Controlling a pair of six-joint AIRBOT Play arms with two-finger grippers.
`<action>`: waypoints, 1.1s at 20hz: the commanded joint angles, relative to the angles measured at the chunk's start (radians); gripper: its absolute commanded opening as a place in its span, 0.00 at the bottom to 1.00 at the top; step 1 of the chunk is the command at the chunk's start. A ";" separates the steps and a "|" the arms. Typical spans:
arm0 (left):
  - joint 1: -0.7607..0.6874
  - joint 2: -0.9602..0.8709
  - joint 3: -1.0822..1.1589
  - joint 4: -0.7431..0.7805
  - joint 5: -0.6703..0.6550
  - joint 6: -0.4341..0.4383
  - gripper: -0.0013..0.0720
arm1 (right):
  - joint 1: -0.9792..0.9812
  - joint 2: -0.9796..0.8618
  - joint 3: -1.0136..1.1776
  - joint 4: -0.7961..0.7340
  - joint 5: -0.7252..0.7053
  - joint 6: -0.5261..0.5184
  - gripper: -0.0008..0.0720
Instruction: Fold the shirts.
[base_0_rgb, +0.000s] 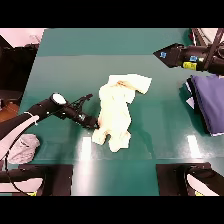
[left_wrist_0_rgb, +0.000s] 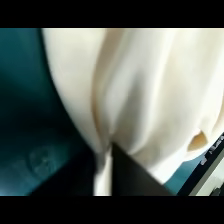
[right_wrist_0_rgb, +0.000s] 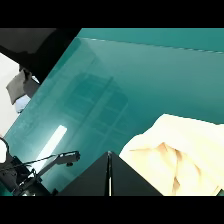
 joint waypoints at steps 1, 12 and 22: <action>-0.038 0.001 0.003 -0.005 0.023 0.001 0.05 | 0.001 -0.001 0.000 0.000 0.000 0.000 0.03; 0.204 0.237 0.345 0.470 -0.219 -0.138 0.05 | -0.012 -0.240 0.000 -0.100 0.107 0.023 0.37; 0.226 0.285 0.439 0.628 -0.185 -0.148 0.05 | -0.201 -0.585 0.000 -0.083 0.134 0.166 0.61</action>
